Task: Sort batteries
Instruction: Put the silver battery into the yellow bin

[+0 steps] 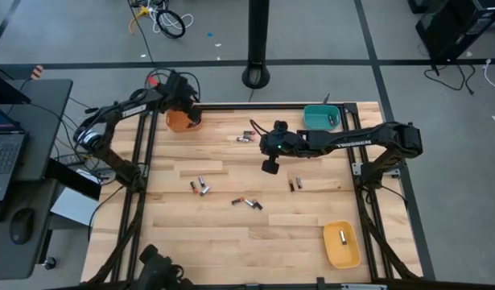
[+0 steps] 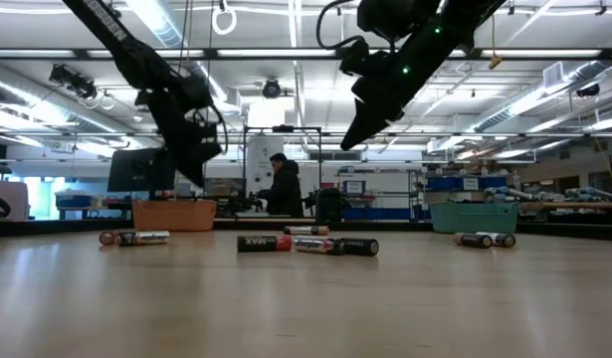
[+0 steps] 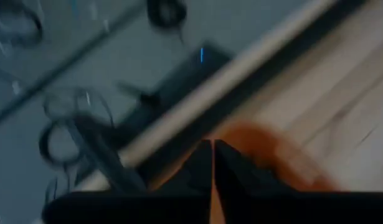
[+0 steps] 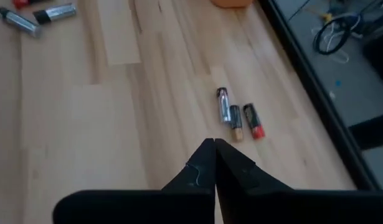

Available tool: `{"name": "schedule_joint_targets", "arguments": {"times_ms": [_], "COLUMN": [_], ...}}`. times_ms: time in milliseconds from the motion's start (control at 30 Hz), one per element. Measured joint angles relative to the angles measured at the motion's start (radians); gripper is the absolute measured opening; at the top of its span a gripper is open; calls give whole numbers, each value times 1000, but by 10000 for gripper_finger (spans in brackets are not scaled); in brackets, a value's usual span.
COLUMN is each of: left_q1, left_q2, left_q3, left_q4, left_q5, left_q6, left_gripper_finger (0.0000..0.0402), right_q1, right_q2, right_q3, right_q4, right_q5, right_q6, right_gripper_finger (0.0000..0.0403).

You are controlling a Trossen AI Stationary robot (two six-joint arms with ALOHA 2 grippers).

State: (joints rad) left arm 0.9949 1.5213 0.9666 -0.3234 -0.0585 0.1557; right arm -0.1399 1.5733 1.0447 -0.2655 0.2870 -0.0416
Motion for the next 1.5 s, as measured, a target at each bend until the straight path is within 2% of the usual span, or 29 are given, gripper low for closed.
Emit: {"name": "schedule_joint_targets", "arguments": {"times_ms": [67,233,400,500,600,800,900,1000,1300,1433,1500], "left_q1": [-16,-91,-186,-250,-330,-528,-628,-724,-1034,-1116,-1136], "left_q2": [-51,-181,-289,-343,-388,-437,-443,-442,-442,-442,-442], "left_q3": [-28,-141,-301,-374,-409,-418,-417,-405,-391,-391,-391], "left_q4": [67,268,478,536,520,407,335,215,-45,-108,-130], "left_q5": [20,45,121,194,235,245,247,214,22,-43,-55], "left_q6": [-1,-1,-2,-8,-10,-14,-68,-187,-624,-843,-905], "left_gripper_finger": [7,14,8,7,7,7,6,7,9,10,11], "right_q1": [8,39,88,108,121,137,144,154,160,160,160], "right_q2": [-14,-23,-21,-21,-21,-21,-21,-21,-21,-21,-21], "right_q3": [0,-2,-52,-88,-115,-150,-153,-153,-153,-153,-153], "right_q4": [-56,-165,-104,-54,-22,54,63,66,71,71,71], "right_q5": [0,2,-37,-52,-53,-53,-53,-53,-45,-45,-45], "right_q6": [51,201,274,311,331,335,338,338,337,325,315], "right_gripper_finger": [17,13,14,27,35,29,25,23,29,28,27]}}
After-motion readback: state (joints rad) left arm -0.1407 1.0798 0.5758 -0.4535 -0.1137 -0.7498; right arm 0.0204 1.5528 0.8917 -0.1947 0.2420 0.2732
